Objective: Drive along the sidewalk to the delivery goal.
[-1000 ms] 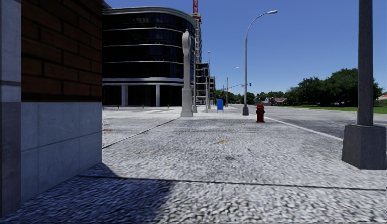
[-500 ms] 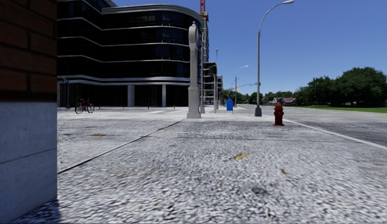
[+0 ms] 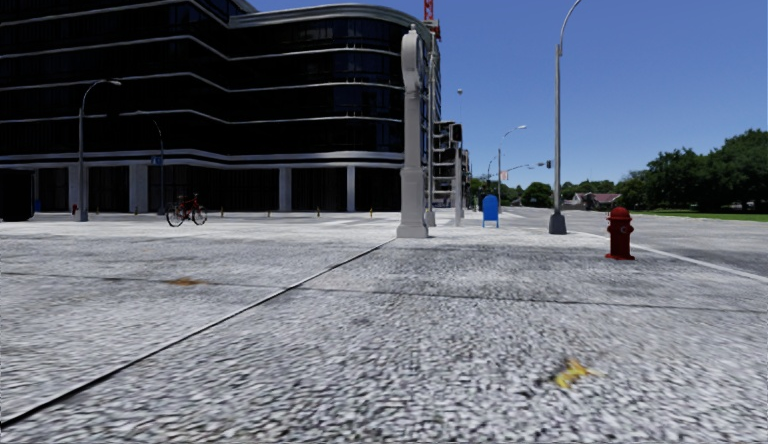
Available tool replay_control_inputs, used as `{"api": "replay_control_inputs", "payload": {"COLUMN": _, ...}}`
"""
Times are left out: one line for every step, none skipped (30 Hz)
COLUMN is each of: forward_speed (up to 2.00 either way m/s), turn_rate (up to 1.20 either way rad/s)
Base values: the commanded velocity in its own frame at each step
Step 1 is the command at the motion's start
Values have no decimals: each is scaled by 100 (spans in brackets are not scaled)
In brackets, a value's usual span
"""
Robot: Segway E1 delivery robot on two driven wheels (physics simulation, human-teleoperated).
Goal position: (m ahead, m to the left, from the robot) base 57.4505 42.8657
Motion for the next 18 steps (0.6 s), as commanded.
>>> {"api": "replay_control_inputs", "payload": {"forward_speed": 200, "turn_rate": 6}}
{"api": "replay_control_inputs", "payload": {"forward_speed": 200, "turn_rate": 6}}
{"api": "replay_control_inputs", "payload": {"forward_speed": 200, "turn_rate": 6}}
{"api": "replay_control_inputs", "payload": {"forward_speed": 200, "turn_rate": 9}}
{"api": "replay_control_inputs", "payload": {"forward_speed": 200, "turn_rate": 9}}
{"api": "replay_control_inputs", "payload": {"forward_speed": 200, "turn_rate": 13}}
{"api": "replay_control_inputs", "payload": {"forward_speed": 200, "turn_rate": 18}}
{"api": "replay_control_inputs", "payload": {"forward_speed": 200, "turn_rate": 22}}
{"api": "replay_control_inputs", "payload": {"forward_speed": 200, "turn_rate": 22}}
{"api": "replay_control_inputs", "payload": {"forward_speed": 200, "turn_rate": 25}}
{"api": "replay_control_inputs", "payload": {"forward_speed": 200, "turn_rate": 31}}
{"api": "replay_control_inputs", "payload": {"forward_speed": 200, "turn_rate": 33}}
{"api": "replay_control_inputs", "payload": {"forward_speed": 200, "turn_rate": 33}}
{"api": "replay_control_inputs", "payload": {"forward_speed": 200, "turn_rate": 34}}
{"api": "replay_control_inputs", "payload": {"forward_speed": 200, "turn_rate": 34}}
{"api": "replay_control_inputs", "payload": {"forward_speed": 200, "turn_rate": 34}}
{"api": "replay_control_inputs", "payload": {"forward_speed": 200, "turn_rate": 34}}
{"api": "replay_control_inputs", "payload": {"forward_speed": 200, "turn_rate": 34}}
